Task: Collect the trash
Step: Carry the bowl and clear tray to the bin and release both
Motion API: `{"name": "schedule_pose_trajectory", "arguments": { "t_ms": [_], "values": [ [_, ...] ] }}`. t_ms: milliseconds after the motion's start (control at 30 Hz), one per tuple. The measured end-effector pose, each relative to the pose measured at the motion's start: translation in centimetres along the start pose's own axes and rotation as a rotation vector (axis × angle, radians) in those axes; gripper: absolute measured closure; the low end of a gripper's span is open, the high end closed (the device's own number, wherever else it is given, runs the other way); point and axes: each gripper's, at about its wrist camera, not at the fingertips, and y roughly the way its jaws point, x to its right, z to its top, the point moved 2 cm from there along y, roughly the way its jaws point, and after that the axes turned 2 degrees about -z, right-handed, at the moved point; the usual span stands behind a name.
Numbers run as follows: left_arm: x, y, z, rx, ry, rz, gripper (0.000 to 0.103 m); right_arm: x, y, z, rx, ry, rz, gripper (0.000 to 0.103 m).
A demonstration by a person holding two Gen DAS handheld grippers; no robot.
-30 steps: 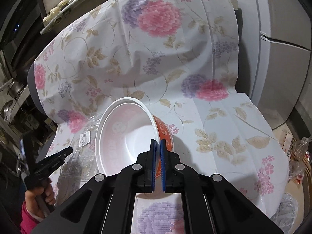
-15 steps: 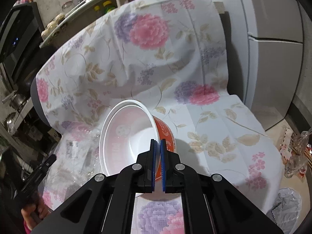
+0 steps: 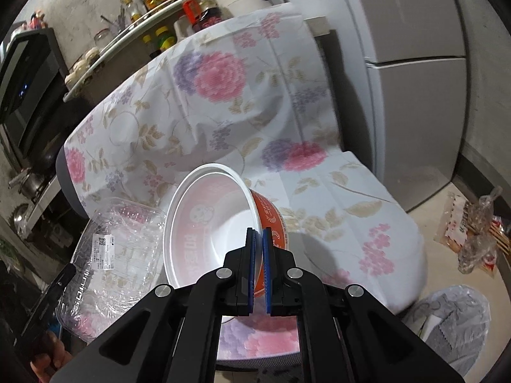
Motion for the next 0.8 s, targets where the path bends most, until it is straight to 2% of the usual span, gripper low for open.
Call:
{"name": "schedule_pose_trajectory", "arguments": {
  "t_ms": [167,300,467,800],
  "values": [
    [2.8,-1.2,-0.6,0.025,0.038,-0.032,0.099,2.6,-2.9,-0.7,0.031,0.036,-0.038,0.098],
    [6.1,-1.4,-1.3,0.021,0.086,-0.092,0.099,5.0,-5.5,-1.4,0.053,0.069,-0.084,0.098],
    [11.7,-0.1,-2.5,-0.030,0.161,-0.211,0.099,9.0,-8.7,-2.7,0.072,0.127,-0.160,0.098],
    [23.2,1.0,-5.0,-0.059,0.340,-0.405,0.099,18.4,-16.8,-5.9,0.147,0.288,-0.376,0.098]
  ]
}}
